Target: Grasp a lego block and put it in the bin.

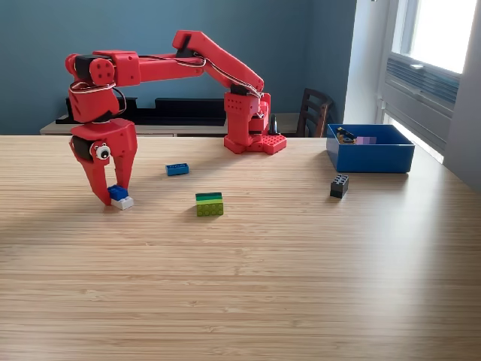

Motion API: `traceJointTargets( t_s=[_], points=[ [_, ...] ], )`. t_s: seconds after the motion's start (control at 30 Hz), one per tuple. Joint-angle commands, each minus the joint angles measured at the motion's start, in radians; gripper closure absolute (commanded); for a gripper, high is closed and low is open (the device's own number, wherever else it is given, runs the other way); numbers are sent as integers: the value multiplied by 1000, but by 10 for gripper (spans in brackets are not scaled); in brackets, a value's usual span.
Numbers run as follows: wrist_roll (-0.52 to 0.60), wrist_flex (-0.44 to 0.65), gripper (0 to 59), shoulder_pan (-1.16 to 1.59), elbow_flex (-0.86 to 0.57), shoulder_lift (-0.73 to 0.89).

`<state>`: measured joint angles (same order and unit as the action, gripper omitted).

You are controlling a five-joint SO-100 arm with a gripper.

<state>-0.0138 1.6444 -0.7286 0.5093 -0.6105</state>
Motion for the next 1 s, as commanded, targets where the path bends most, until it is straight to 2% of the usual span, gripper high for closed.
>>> traceJointTargets(
  t_s=[0.03, 0.3, 0.63, 0.83, 1.0],
  points=[
    [32, 94, 586, 52, 14, -178],
    [66, 103, 586, 181, 310, -581],
    [123, 106, 586, 474, 652, -976],
    [172, 106, 586, 747, 822, -1123],
    [222, 104, 586, 1015, 902, -1170]
  ],
)
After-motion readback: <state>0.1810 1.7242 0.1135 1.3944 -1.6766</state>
